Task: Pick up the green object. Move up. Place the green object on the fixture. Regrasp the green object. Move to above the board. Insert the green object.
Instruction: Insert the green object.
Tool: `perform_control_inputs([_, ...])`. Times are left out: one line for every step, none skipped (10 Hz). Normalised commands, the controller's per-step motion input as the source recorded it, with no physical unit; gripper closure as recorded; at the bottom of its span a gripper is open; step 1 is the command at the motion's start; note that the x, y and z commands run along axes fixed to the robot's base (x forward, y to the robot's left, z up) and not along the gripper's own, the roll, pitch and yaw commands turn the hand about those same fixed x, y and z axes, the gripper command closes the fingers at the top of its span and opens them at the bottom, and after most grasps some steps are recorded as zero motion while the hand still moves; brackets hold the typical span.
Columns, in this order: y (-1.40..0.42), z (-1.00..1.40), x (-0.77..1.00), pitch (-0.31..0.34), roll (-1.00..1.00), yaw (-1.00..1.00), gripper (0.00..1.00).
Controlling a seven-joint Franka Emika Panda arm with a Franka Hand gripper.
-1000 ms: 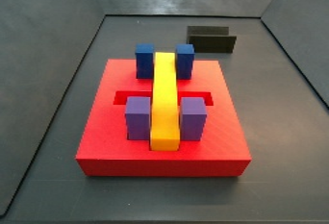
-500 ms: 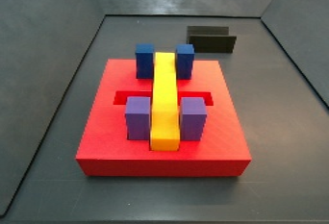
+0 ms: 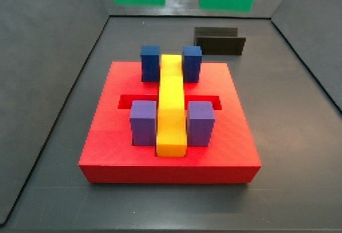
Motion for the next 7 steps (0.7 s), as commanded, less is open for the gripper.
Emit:
perform_control_inputs([-0.23,-0.81,-0.21,0.0,-0.04,0.0,1.0])
perform_control_inputs([-0.11,-0.7,-0.06,-0.027,-0.05,0.0,1.0])
perform_control_inputs([-0.05,-0.69,0.0,-0.049,-0.04,0.0,1.0])
perform_control_inputs([-0.12,-0.76,-0.05,-0.059,-0.02,0.01,1.0])
perform_control_inputs([-0.13,-0.77,-0.06,-0.047,-0.01,0.05,1.0])
perform_control_inputs([-0.13,-0.78,-0.12,0.0,0.0,0.08,1.0])
perform_control_inputs([-0.13,-0.63,-0.34,0.0,0.03,0.12,1.0])
